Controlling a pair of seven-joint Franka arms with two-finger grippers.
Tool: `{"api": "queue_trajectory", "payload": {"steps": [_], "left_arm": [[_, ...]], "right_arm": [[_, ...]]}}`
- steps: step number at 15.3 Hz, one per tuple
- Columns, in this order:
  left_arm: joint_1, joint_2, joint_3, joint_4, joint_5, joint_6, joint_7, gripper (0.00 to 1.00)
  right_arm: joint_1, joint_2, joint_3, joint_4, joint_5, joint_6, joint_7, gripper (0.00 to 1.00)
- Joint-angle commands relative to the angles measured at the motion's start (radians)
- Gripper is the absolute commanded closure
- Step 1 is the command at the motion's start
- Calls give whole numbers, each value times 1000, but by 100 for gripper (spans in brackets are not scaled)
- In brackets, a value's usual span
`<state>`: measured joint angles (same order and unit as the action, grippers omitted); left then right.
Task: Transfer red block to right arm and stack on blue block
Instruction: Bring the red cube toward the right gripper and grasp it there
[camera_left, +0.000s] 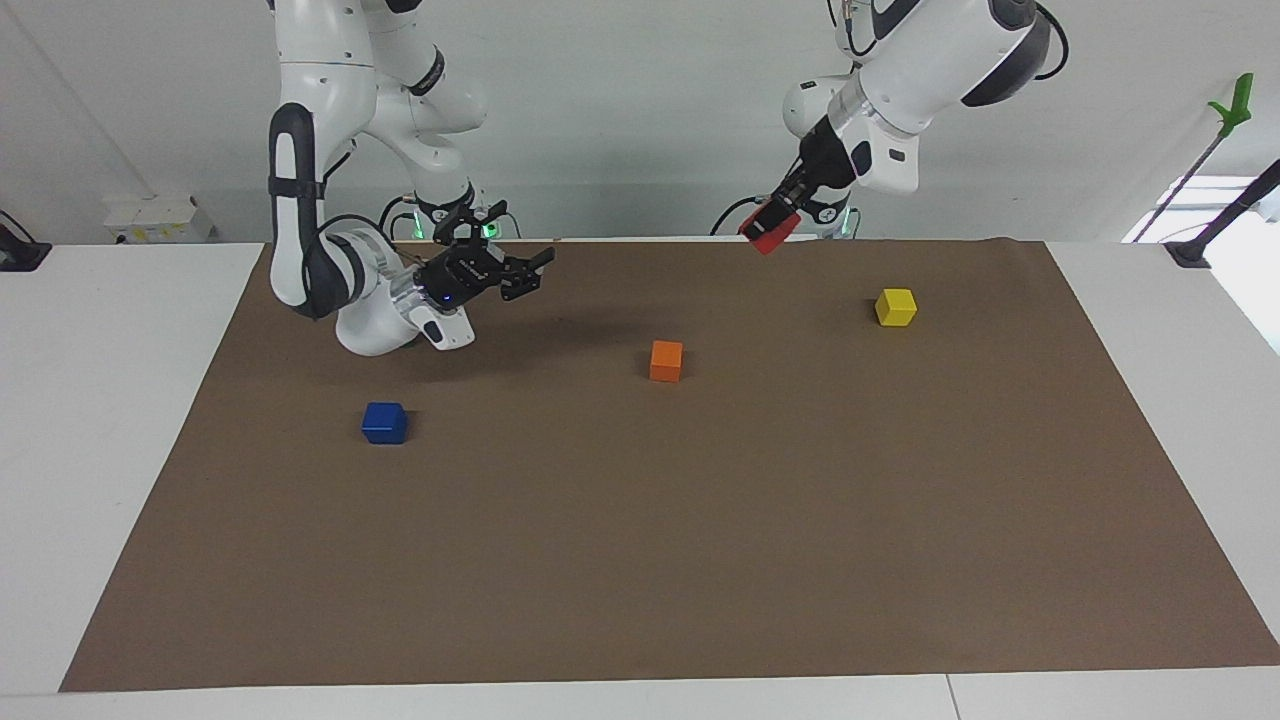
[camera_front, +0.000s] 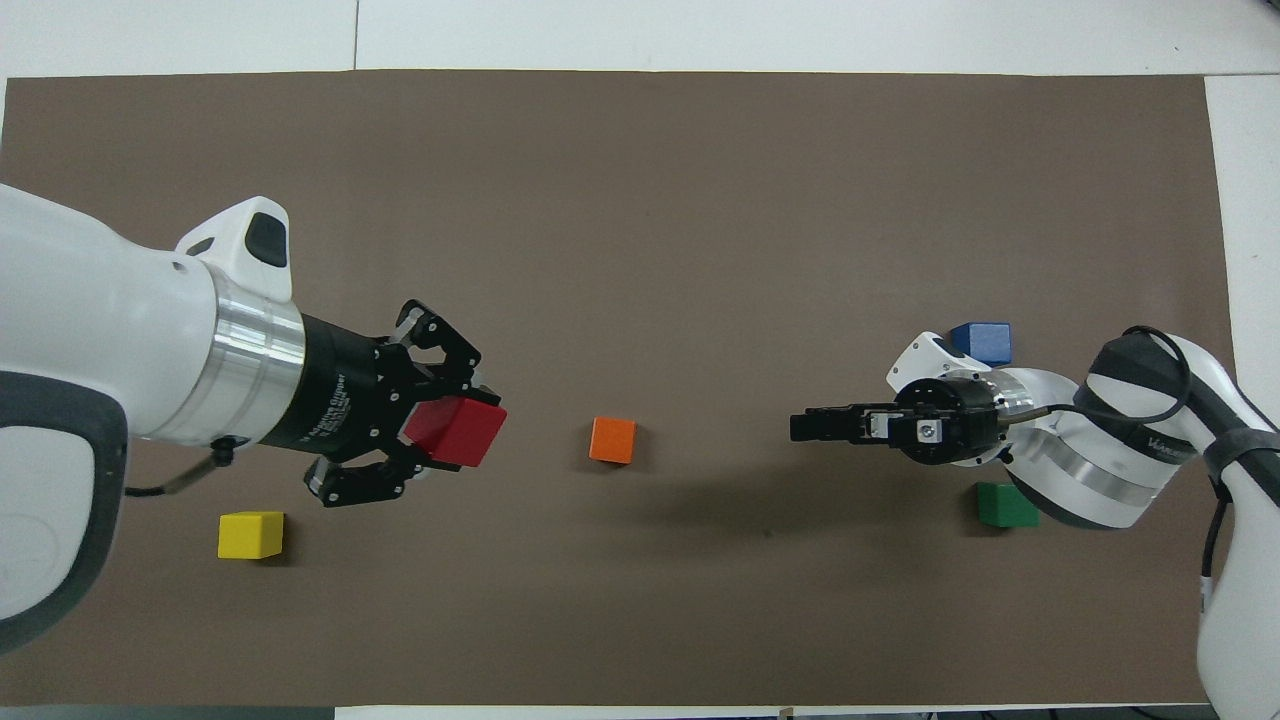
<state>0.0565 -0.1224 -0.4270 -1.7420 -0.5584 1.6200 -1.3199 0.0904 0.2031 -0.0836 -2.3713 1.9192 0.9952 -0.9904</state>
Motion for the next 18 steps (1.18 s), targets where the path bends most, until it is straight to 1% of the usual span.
{"api": "queue_trajectory", "payload": {"steps": [1, 2, 4, 7, 10, 13, 18], "left_arm": [[-4, -23, -54, -36, -122, 104, -267, 100], [-18, -34, -61, -56, -164, 131, -344, 100], [-82, -39, -61, -70, -173, 196, -464, 100], [-151, -43, -61, -111, -173, 352, -614, 100], [-207, -80, -61, -183, -173, 455, -634, 100], [-257, -103, -61, -226, -173, 489, -645, 100], [-288, -114, -61, -263, -172, 517, -647, 100]], "right_arm": [[86, 88, 1, 0, 139, -128, -28, 0], [115, 107, 1, 0, 171, -163, -30, 0], [123, 137, 5, 3, 178, -196, -28, 0], [167, 186, 33, 10, 225, -274, -28, 0], [206, 194, 36, 14, 260, -267, -28, 0], [216, 210, 36, 23, 268, -260, -28, 0], [232, 211, 36, 26, 291, -248, -43, 0]]}}
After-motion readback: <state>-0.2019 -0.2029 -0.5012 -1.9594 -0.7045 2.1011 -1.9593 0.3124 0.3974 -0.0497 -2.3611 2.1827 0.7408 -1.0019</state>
